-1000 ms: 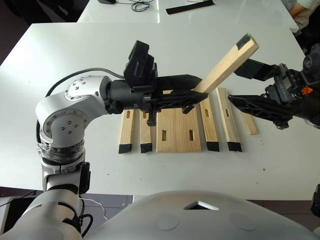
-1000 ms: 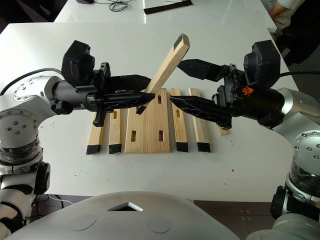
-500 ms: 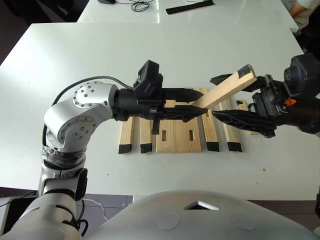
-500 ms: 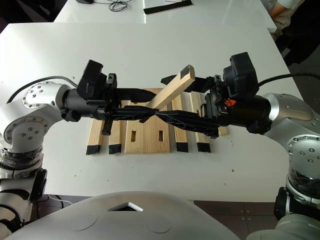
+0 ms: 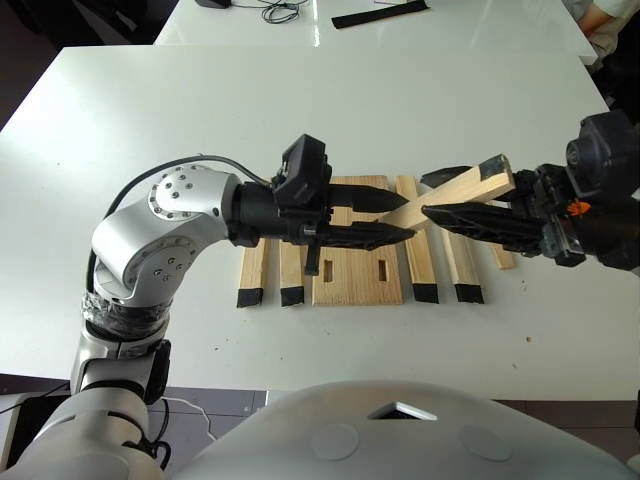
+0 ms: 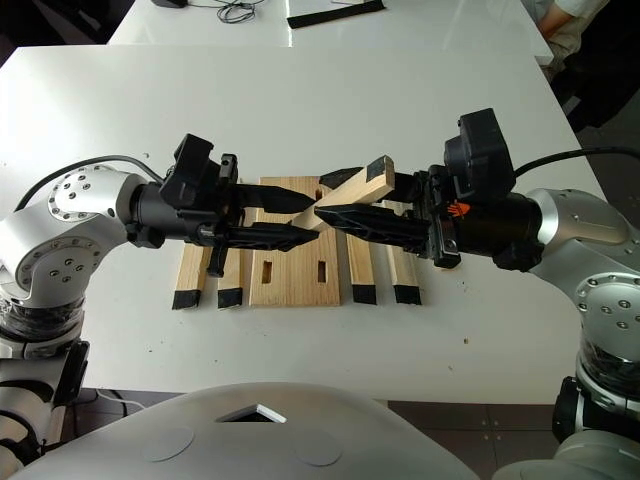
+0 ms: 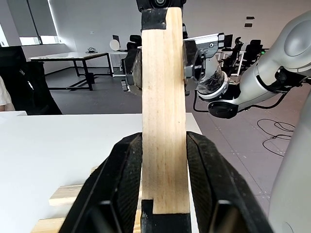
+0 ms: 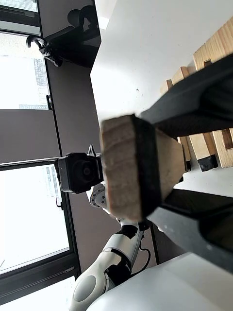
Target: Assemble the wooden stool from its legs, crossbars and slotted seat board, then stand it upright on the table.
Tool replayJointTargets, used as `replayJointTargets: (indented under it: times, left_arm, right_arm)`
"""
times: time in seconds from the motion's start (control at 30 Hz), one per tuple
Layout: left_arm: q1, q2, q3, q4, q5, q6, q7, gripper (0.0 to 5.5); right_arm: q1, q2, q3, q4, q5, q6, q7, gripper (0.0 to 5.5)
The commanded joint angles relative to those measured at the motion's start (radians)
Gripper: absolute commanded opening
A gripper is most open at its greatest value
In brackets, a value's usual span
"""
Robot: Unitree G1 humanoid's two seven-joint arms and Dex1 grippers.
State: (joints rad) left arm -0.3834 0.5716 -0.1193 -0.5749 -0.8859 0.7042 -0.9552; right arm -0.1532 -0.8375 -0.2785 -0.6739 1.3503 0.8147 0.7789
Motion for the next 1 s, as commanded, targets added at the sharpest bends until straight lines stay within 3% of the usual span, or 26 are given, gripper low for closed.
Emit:
replayJointTargets:
  times: [0.03, 0.23, 0.33, 0.47, 0.7, 1.0]
  left_arm:
    - [-0.035, -0.006, 0.026, 0.049, 0.049, -0.015, 0.054, 1.31]
    - [-0.039, -0.033, 0.018, 0.084, 0.091, 0.014, 0.128, 1.31]
    - [-0.022, -0.004, -0.063, 0.158, 0.271, -0.037, 0.162, 2.05]
    - [-0.006, -0.015, -0.041, 0.245, 0.394, -0.093, 0.252, 2.59]
    - [0.001, -0.024, 0.030, 0.354, 0.477, -0.159, 0.302, 2.62]
    - [0.024, -0.059, 0.031, 0.336, 0.509, -0.179, 0.318, 2.62]
  right_arm:
    - [0.015, -0.035, -0.002, -0.011, -0.045, -0.012, 0.051, 1.31]
    - [0.034, -0.051, 0.026, -0.003, -0.139, -0.049, 0.077, 1.31]
    - [0.038, -0.095, 0.015, 0.032, -0.237, -0.086, 0.115, 1.31]
    - [0.085, -0.209, 0.093, 0.159, -0.606, -0.280, 0.232, 1.31]
    - [0.105, -0.229, 0.190, 0.375, -0.947, -0.585, 0.328, 1.31]
    - [0.090, -0.149, 0.225, 0.561, -1.067, -0.797, 0.348, 1.31]
